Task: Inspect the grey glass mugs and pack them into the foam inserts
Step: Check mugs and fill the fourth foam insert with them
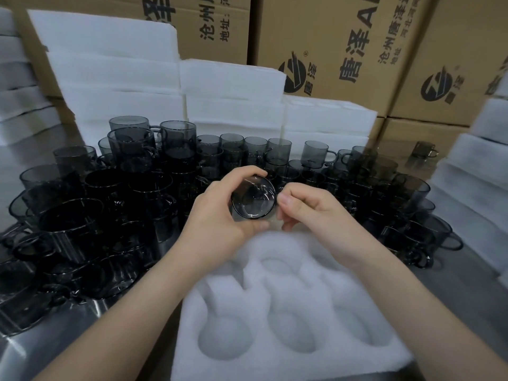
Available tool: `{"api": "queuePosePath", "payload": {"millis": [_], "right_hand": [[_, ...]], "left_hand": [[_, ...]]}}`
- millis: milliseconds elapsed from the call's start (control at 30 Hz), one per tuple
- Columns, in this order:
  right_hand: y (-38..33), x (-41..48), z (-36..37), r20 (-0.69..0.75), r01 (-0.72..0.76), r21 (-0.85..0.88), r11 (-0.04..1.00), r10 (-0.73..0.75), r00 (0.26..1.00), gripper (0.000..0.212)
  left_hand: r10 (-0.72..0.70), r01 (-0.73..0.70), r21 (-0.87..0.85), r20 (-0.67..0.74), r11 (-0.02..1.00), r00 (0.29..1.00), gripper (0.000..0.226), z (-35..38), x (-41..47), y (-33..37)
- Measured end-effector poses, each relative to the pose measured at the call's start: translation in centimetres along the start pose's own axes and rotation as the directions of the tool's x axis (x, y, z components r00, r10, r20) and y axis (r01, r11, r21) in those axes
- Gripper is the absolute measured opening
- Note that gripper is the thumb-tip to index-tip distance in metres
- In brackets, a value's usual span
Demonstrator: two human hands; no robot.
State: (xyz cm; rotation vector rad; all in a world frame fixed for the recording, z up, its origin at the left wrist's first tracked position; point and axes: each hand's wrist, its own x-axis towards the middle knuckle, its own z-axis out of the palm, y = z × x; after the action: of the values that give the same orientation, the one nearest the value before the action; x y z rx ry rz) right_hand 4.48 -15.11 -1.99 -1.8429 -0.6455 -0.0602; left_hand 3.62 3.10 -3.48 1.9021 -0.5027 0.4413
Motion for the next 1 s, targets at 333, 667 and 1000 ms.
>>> {"api": "queuePosePath", "payload": {"millis": [333,667,1000], "right_hand": [[-0.1,0.0,-0.9,0.1,-0.027,0.443,0.896,-0.019,0.995,0.017],[-0.6,-0.3,-0.5,0.13,-0.048,0.049,0.998,0.041,0.991,0.036],[-0.5,-0.2,0.3,-0.094,0.014,-0.039,0.999,-0.018,0.995,0.047]], "left_hand": [[-0.049,0.083,-0.36,0.103,0.929,0.993,0.06,-0.5,-0.2,0.2],[-0.051,0.079,-0.231,0.121,0.97,0.991,0.058,-0.3,-0.2,0.2],[0.175,-0.177,0.242,0.031,0.954,0.984,0.062,0.2,-0.3,0.5]]}}
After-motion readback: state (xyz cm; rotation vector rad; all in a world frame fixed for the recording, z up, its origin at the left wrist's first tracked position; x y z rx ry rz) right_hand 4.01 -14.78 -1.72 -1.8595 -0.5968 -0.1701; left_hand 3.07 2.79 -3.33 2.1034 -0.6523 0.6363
